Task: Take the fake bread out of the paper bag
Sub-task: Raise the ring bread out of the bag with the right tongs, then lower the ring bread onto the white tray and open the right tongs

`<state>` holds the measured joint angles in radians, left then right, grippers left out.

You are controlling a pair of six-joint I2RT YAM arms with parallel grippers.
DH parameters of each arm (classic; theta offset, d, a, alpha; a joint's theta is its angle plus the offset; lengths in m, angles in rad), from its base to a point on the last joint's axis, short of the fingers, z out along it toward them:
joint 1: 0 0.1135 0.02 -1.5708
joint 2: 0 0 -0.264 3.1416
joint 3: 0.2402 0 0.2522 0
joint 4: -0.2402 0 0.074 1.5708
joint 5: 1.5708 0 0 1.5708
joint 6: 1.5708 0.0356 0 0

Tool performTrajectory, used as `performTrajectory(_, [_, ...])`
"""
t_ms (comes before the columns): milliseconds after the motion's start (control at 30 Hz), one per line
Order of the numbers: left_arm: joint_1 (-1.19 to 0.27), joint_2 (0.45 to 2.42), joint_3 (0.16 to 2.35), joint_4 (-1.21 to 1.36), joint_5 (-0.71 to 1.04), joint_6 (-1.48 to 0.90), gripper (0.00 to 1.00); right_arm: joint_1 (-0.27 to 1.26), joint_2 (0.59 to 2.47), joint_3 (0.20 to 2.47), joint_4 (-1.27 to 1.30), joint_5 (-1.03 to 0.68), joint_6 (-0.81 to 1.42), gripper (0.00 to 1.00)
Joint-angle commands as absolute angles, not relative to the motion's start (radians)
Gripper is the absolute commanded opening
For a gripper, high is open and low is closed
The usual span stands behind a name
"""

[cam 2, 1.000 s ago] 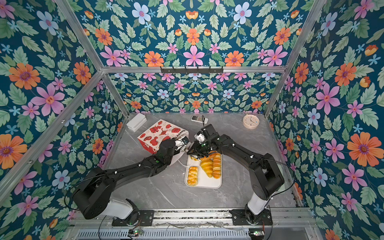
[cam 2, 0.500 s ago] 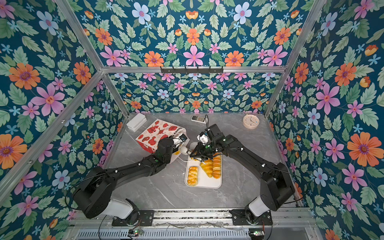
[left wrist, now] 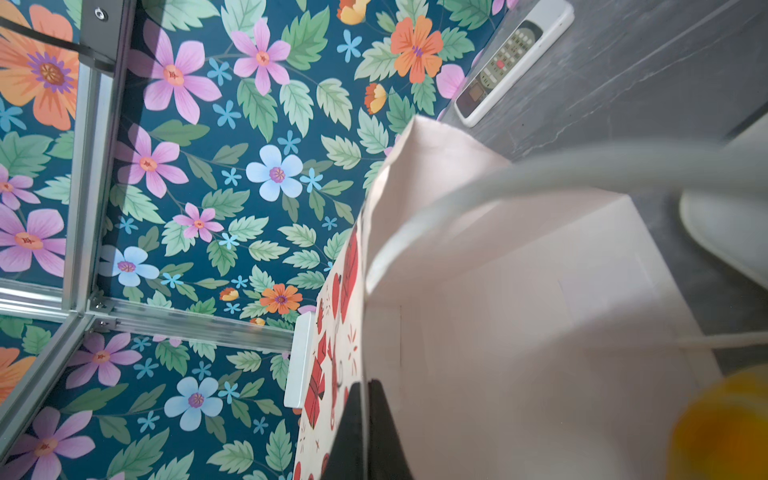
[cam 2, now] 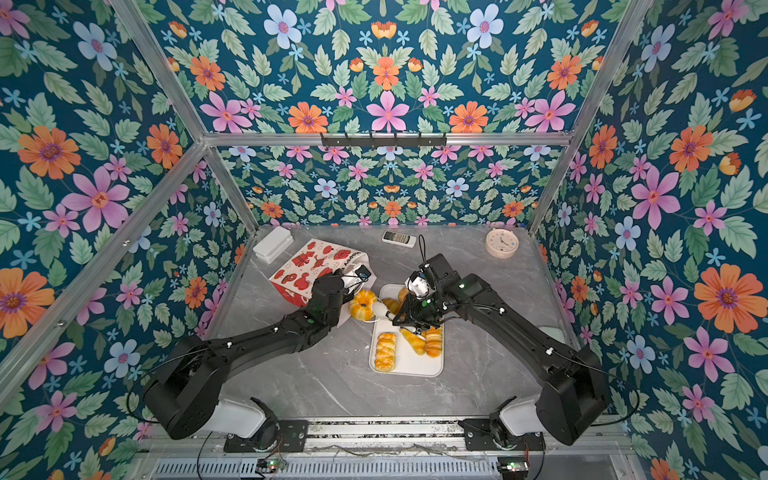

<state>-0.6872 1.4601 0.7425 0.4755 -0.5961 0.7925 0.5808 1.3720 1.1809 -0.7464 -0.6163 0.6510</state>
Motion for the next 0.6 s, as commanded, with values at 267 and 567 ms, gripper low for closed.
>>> performTrajectory(267, [-0.667,1.471,0.743,0.508,-0.612,0.781,0.00,0.578,1.176,1.074,-0.831,-0.538,0.659,0.00])
performTrajectory(567, [-0.660,1.489,0.748,0.518,-0.612,0.775,0.00,0.579,1.046,1.003,-0.864,-0.516,0.695,0.00])
